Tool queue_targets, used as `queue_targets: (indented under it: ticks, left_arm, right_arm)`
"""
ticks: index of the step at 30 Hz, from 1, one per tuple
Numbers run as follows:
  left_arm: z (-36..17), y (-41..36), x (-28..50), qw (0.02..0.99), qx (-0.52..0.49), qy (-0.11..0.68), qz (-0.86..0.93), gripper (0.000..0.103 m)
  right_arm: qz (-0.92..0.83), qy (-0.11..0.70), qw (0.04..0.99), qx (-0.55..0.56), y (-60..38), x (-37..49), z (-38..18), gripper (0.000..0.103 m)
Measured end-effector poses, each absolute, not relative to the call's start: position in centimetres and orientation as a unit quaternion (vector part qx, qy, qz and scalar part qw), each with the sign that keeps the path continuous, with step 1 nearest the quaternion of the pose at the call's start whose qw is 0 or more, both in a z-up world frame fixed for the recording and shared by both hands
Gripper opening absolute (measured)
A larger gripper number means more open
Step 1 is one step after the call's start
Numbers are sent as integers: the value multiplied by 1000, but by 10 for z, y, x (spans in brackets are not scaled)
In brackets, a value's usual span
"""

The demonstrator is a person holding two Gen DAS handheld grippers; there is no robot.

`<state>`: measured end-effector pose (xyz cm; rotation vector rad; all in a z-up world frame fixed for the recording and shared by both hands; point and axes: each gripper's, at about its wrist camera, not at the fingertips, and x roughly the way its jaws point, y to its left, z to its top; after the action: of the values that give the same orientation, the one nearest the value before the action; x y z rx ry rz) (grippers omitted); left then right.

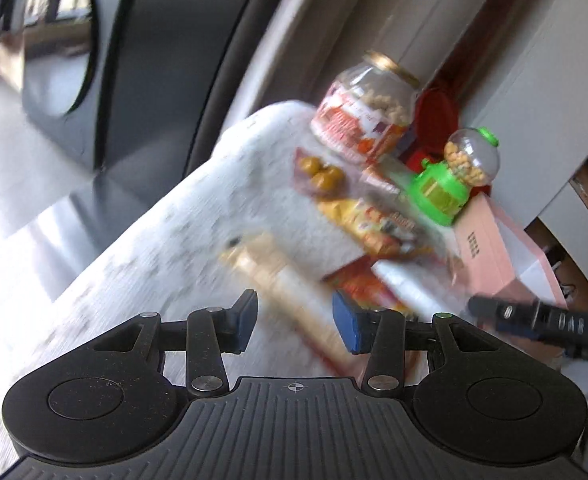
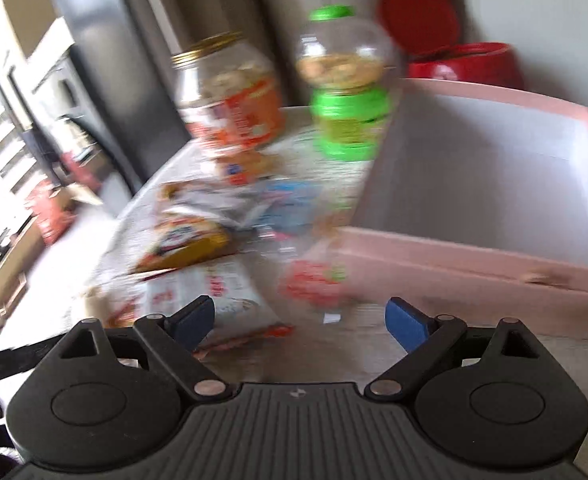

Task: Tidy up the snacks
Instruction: 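Grasp the beige snack bar with the left tool while the right tool grasps a white snack packet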

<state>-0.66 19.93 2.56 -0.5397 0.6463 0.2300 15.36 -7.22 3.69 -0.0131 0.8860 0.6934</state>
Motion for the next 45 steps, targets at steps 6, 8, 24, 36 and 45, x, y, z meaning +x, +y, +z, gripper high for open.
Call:
queue_targets:
  ticks: [6,8,24,36,45]
  left_arm:
    - [20,170,33,922,-156,345,85,51]
    - [19,159,31,933,-110,334,79,50]
    - [17,155,-34,935,-91,341,41,35]
    - [14,158,-38,937,-99,333,33,35]
    - [22,141,-51,941,-100,323,12,34]
  right_arm:
    - [364,413,833,-54,-66,122,32,93]
    - [358,397,840,-92,-69,108,30,93]
    - [404,316,849,-126,-47,89,52,93]
    - [393,364,835,-128,-32,107,48,75]
    - [342,346,867,-102,-133,79,67,75]
